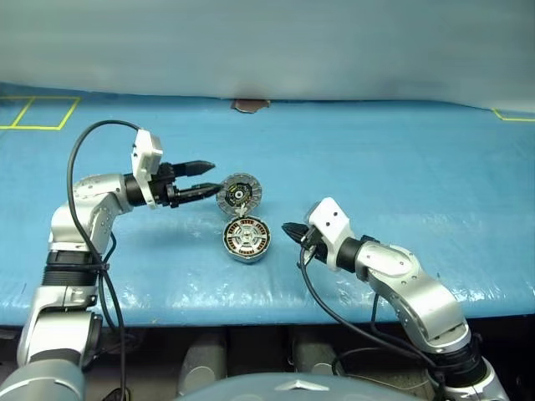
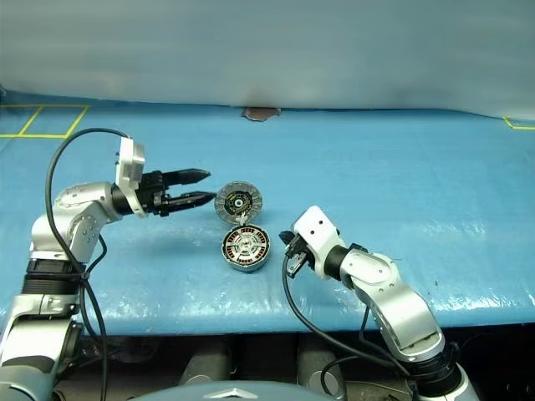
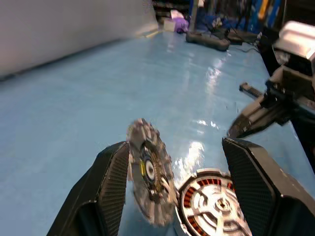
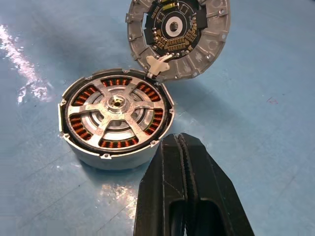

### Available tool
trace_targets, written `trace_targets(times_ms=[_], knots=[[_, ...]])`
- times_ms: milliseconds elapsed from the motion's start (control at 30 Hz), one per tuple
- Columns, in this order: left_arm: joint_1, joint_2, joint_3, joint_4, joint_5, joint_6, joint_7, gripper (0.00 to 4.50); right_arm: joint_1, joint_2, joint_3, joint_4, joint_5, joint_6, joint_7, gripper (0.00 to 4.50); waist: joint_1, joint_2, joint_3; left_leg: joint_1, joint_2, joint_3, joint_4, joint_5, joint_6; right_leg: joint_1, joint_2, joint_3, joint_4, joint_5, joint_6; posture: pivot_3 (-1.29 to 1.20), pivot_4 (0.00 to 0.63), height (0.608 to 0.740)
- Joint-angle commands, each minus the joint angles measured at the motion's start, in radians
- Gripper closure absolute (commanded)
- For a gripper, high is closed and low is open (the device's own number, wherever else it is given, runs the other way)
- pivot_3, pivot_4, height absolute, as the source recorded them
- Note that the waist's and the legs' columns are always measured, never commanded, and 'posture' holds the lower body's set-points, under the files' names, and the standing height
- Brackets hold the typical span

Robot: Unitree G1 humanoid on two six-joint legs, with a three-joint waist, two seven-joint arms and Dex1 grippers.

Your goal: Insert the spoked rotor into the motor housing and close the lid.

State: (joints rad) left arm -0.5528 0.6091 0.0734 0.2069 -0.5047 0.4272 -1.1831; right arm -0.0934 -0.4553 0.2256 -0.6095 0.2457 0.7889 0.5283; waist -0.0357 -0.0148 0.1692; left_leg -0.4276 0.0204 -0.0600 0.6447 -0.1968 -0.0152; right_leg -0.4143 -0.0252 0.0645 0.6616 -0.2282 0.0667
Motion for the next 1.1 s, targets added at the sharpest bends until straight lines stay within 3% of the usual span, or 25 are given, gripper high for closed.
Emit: trace_targets(times_ms=[33, 267, 367, 500, 800, 1033, 1100], knots=[[-0.052, -0.018, 0.032, 0.066, 0.023, -0.019, 0.077, 1.23, 0.006, 0.004, -0.014, -0.055, 0.031, -0.021, 0.009, 4.45, -0.004, 0.0, 0.0, 0.001, 0.0, 0.001, 0.0, 0.0, 0.0, 0.0, 0.0, 0.0, 0.0, 0.0, 0.0, 0.0, 0.15, 0.74], [-0.111, -0.041, -0.018, 0.197, 0.162, -0.134, 0.189, 1.23, 0.023, 0.008, -0.01, -0.053, 0.044, -0.023, -0.003, 4.45, -0.001, 0.0, 0.0, 0.0, 0.0, 0.0, 0.0, 0.0, 0.0, 0.0, 0.0, 0.0, 0.0, 0.0, 0.001, 0.0, 0.15, 0.74], [-0.138, -0.056, -0.023, 0.26, 0.208, -0.168, 0.238, 1.23, 0.029, 0.009, -0.006, -0.056, 0.054, -0.026, -0.002, 3.86, 0.001, 0.0, 0.0, 0.0, 0.0, 0.0, 0.0, 0.0, 0.0, 0.0, 0.0, 0.0, -0.001, 0.001, 0.001, 0.0, 0.15, 0.74], [-0.152, -0.068, -0.041, 0.3, 0.251, -0.191, 0.26, 1.23, 0.039, 0.016, -0.004, -0.062, 0.057, -0.033, -0.012, 2.59, -0.001, 0.0, 0.0, 0.0, -0.001, 0.0, 0.0, 0.0, 0.0, 0.0, 0.0, 0.001, -0.001, 0.001, 0.001, 0.0, 0.15, 0.74], [-0.202, -0.182, -0.105, 0.392, 0.28, -0.186, 0.244, 1.23, 0.047, 0.024, 0.015, -0.055, 0.029, -0.055, -0.043, 2.59, 0.002, -0.001, 0.0, -0.001, -0.001, 0.0, 0.001, 0.0, 0.0, 0.0, 0.0, 0.001, -0.001, 0.002, 0.003, 0.0, 0.15, 0.74], [-0.239, -0.201, -0.116, 0.466, 0.3, -0.205, 0.212, 1.23, 0.061, 0.019, 0.011, -0.066, 0.026, -0.06, -0.063, 2.59, -0.003, -0.001, 0.0, -0.001, -0.001, 0.0, 0.0, 0.0, 0.0, 0.0, 0.0, 0.001, -0.001, 0.003, 0.004, 0.0, 0.15, 0.74], [-0.245, -0.196, -0.113, 0.476, 0.293, -0.187, 0.187, 1.87, 0.063, 0.019, 0.01, -0.067, 0.024, -0.062, -0.069, 2.54, -0.003, -0.001, 0.0, -0.001, -0.001, 0.0, 0.0, 0.0, 0.0, 0.0, 0.0, 0.001, -0.001, 0.003, 0.005, 0.0, 0.15, 0.74]])
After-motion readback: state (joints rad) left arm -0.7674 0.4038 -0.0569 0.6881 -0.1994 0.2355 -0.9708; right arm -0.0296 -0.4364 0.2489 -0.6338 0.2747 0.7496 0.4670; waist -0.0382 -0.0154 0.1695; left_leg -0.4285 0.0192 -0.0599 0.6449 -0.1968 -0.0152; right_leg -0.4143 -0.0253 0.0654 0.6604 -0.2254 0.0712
